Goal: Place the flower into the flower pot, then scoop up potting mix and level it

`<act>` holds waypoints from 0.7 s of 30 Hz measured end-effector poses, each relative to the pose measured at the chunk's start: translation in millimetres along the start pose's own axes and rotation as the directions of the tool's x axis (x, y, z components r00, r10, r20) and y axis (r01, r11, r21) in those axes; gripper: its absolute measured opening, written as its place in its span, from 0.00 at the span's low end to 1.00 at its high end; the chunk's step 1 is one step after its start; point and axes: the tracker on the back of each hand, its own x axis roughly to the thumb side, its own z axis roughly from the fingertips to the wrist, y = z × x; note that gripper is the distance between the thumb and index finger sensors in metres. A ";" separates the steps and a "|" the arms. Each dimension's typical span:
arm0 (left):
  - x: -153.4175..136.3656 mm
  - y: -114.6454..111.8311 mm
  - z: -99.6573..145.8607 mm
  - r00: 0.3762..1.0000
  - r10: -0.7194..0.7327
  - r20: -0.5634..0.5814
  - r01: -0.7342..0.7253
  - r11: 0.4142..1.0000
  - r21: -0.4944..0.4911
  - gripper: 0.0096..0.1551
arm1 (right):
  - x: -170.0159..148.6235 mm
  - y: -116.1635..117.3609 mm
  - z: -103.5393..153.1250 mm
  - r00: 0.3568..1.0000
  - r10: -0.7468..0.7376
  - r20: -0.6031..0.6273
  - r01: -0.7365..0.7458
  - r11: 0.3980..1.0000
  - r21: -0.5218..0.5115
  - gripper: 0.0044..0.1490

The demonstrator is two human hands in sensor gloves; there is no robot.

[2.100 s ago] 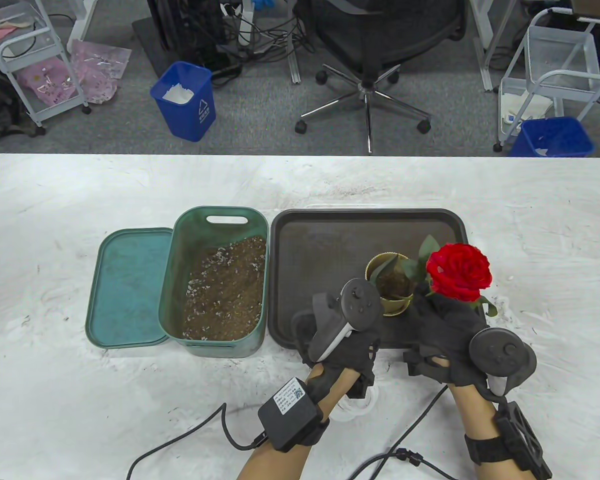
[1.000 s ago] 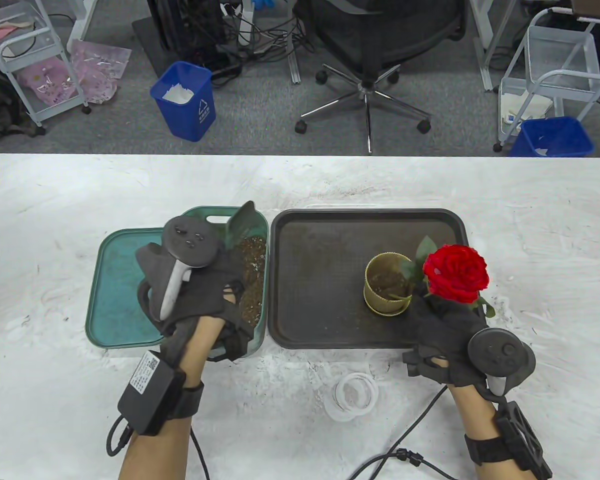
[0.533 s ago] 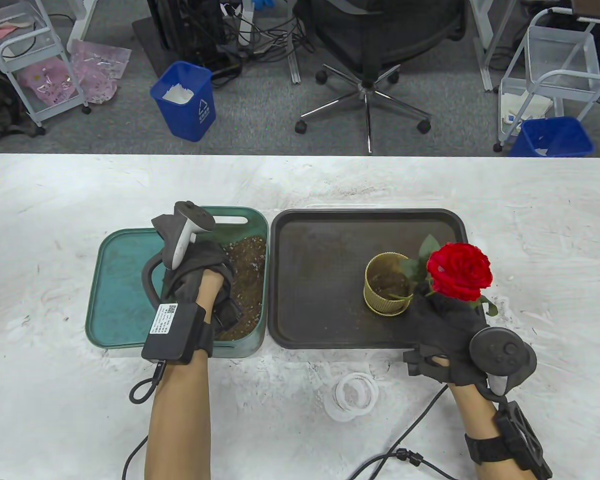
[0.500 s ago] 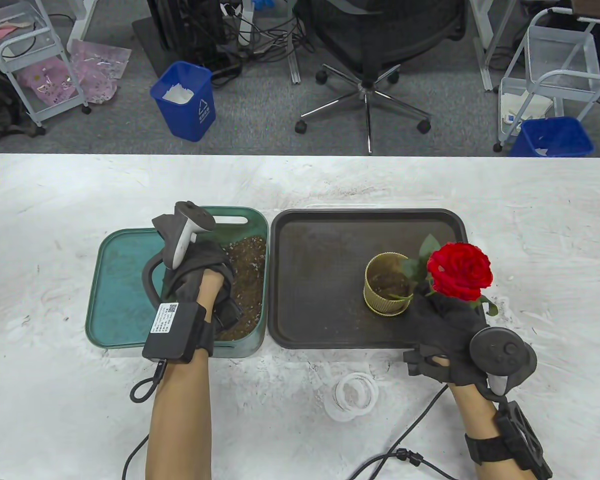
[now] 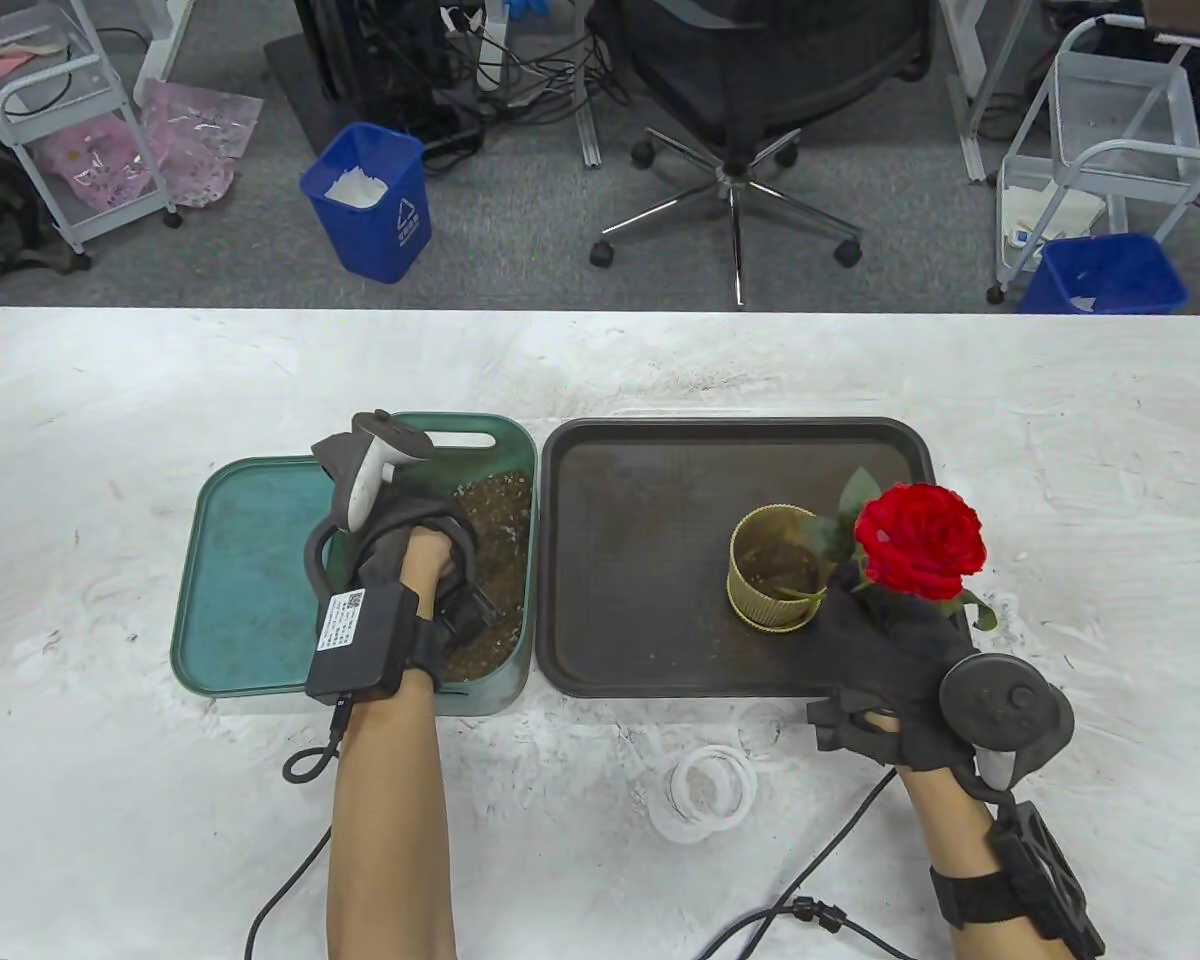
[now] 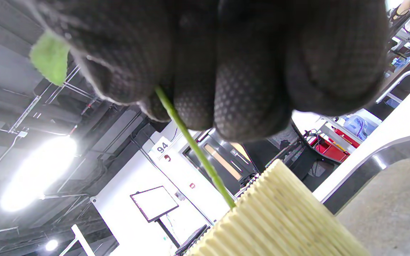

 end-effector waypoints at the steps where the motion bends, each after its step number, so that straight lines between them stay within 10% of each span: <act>1: -0.6 0.1 -0.4 1.000 0.000 -0.003 0.000 1.000 0.002 0.34 | 0.0 0.0 0.0 1.000 0.000 0.000 0.000 1.000 0.000 0.22; 21: -13.3 -3.5 5.3 0.936 0.320 0.145 -0.271 0.920 -0.283 0.34 | -0.1 0.2 -0.3 1.000 -0.006 -0.003 0.006 1.000 0.002 0.22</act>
